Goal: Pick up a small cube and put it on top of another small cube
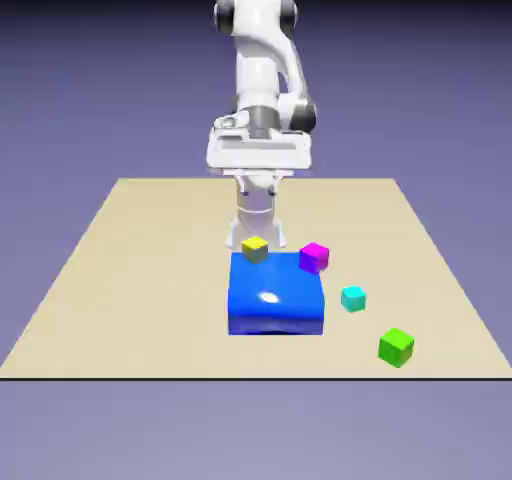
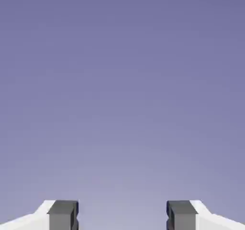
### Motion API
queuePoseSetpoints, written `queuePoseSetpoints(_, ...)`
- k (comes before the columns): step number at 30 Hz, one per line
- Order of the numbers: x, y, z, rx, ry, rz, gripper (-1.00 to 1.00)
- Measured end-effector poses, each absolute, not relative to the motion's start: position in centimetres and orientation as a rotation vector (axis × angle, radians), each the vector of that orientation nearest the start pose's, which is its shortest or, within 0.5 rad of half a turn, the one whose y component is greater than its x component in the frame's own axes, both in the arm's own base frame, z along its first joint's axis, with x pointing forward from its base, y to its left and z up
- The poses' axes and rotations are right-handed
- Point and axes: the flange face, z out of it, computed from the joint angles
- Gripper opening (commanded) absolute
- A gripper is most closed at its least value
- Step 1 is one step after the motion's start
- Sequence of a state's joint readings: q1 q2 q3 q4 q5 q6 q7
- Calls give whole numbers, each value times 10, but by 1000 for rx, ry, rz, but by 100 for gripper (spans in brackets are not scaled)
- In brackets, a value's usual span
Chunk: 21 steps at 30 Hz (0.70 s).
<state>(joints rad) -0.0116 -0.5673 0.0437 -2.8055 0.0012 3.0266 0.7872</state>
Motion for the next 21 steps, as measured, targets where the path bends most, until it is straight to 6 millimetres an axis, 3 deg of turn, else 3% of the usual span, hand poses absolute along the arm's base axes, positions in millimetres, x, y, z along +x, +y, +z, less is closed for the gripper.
queuePoseSetpoints(10,396,79,439,-2419,1264,-932,0)
queuePoseSetpoints(21,393,148,390,-2325,1604,-829,0)
